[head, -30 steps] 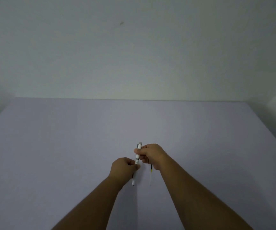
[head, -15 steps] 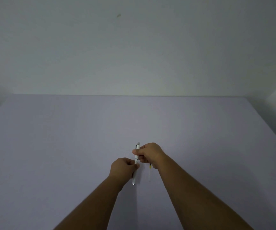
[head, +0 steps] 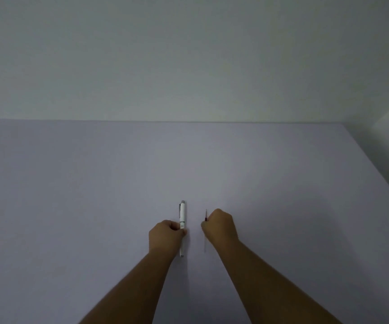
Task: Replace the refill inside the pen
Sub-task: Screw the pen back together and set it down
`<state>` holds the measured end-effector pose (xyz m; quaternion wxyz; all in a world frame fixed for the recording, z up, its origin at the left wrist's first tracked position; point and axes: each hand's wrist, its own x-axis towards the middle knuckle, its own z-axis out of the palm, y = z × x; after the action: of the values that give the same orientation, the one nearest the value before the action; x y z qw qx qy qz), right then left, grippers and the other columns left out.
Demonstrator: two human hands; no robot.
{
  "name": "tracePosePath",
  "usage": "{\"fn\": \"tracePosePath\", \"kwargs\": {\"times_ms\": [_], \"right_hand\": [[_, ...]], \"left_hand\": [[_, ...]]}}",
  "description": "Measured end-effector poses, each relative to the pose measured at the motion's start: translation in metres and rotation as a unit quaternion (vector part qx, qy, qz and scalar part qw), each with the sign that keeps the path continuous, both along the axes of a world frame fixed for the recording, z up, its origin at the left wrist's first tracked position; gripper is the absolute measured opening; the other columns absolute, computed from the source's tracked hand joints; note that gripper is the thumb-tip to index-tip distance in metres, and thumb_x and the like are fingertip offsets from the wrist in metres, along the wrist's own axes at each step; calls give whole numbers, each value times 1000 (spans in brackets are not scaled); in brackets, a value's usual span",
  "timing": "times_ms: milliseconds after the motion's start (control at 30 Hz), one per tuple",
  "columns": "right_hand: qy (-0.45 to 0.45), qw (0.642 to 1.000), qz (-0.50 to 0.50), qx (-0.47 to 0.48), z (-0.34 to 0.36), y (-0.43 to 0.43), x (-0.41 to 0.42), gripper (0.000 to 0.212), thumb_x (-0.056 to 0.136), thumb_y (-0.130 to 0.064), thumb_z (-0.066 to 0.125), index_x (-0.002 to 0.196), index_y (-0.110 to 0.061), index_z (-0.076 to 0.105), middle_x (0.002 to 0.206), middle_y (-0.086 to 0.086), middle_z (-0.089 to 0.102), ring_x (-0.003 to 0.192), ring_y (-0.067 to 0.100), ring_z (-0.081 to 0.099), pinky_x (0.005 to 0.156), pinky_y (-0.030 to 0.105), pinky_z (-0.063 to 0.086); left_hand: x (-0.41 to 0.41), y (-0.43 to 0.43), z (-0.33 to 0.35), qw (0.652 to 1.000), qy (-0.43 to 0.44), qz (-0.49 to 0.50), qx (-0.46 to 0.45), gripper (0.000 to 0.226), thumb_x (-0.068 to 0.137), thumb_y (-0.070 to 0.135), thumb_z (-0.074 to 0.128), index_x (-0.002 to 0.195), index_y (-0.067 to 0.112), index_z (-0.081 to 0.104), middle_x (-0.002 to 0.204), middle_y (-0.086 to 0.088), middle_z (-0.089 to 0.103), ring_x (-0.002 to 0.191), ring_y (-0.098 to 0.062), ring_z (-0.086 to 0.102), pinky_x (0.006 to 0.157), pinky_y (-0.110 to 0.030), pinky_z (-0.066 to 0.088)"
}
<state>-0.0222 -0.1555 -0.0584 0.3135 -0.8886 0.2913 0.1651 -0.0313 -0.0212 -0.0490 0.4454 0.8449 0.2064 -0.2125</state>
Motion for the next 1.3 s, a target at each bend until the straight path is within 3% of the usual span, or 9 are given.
{"fn": "tracePosePath", "kwargs": {"times_ms": [167,300,500,667,800,933,1067,1167,1300], "right_hand": [[-4,1000,22,12,-6,8,-1,20,83,-15,57,93,-2,68,93,16,72,85,29,68,60,24,41],[-1,999,37,14,-7,13,1,10,83,-16,58,78,-9,62,75,10,60,68,22,55,44,21,31],[-2,999,33,27,-8,20,2,21,83,-20,62,94,-4,71,88,12,73,82,26,69,64,28,49],[-10,999,27,28,-8,20,2,22,82,-21,61,88,-2,72,73,7,61,67,19,57,59,26,43],[-10,999,20,36,-8,19,2,21,83,-22,62,87,-4,72,82,12,71,69,19,59,62,26,46],[-10,999,23,35,-7,19,2,17,84,-23,62,79,-9,68,79,11,69,70,20,60,63,26,47],[-16,999,22,39,-6,18,2,24,86,-25,62,93,-4,73,91,13,75,84,27,70,68,28,51],[-19,999,19,39,-4,18,1,25,87,-26,61,91,-4,72,91,13,74,74,23,64,66,27,49],[-26,999,20,41,-1,17,-1,27,88,-30,59,71,-9,64,67,5,63,67,18,56,60,25,44]], "left_hand": [[-1,-5,-6,1000,2,9,13,19,83,25,69,96,12,70,84,-2,68,74,-17,61,69,-26,50],[1,-8,-9,1000,2,13,17,20,84,26,69,96,10,69,84,-2,68,72,-16,60,66,-24,47],[2,-9,-10,1000,6,13,26,19,85,25,68,95,9,69,91,-6,71,73,-16,60,67,-23,46],[3,-9,-8,999,14,11,37,19,84,28,69,92,10,69,81,-3,67,69,-15,59,61,-20,43],[3,-9,-8,998,18,-2,52,23,85,30,68,89,8,70,72,-1,62,62,-13,55,54,-19,40],[2,-9,-8,998,16,-3,57,24,85,30,67,91,7,70,76,-3,63,66,-14,56,65,-23,45],[2,-7,-8,998,17,-6,61,26,85,31,67,93,7,70,77,-3,64,67,-15,57,66,-22,46],[1,-5,-8,998,18,-9,62,27,84,33,68,91,8,70,75,-3,64,64,-13,55,59,-19,41],[1,-5,-6,998,12,-16,66,25,83,33,68,86,8,69,69,-1,62,58,-11,53,52,-18,38]]}}
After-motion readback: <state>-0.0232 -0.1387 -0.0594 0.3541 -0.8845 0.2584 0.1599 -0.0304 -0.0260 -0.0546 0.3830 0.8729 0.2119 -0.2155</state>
